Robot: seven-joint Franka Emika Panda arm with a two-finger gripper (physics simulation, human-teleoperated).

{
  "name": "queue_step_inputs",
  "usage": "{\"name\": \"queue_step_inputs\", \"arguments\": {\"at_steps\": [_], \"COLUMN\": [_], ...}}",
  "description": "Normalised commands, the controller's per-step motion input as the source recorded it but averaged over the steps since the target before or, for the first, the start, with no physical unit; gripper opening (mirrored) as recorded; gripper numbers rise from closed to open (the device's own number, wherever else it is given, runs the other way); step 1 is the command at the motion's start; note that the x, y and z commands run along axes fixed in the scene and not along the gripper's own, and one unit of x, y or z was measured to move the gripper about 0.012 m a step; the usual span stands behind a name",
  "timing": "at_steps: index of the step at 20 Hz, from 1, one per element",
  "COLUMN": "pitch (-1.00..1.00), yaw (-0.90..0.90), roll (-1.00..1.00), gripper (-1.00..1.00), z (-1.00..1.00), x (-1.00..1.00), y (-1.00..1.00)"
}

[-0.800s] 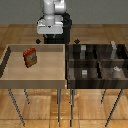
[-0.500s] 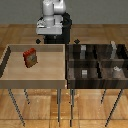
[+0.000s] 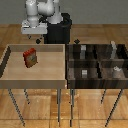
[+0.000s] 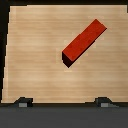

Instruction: Place the box of cereal into the appropriate compartment.

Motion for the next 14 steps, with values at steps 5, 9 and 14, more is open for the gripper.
{"name": "queue_step_inputs", "arguments": {"at_steps": [5, 9, 14], "pitch": [0.0, 0.0, 0.0], "yaw": [0.0, 0.0, -0.21], "roll": [0.0, 0.0, 0.0], "gripper": [1.0, 1.0, 1.0], "z": [0.0, 0.0, 0.0], "x": [0.7, 1.0, 0.4], "y": [-0.2, 0.0, 0.0]}}
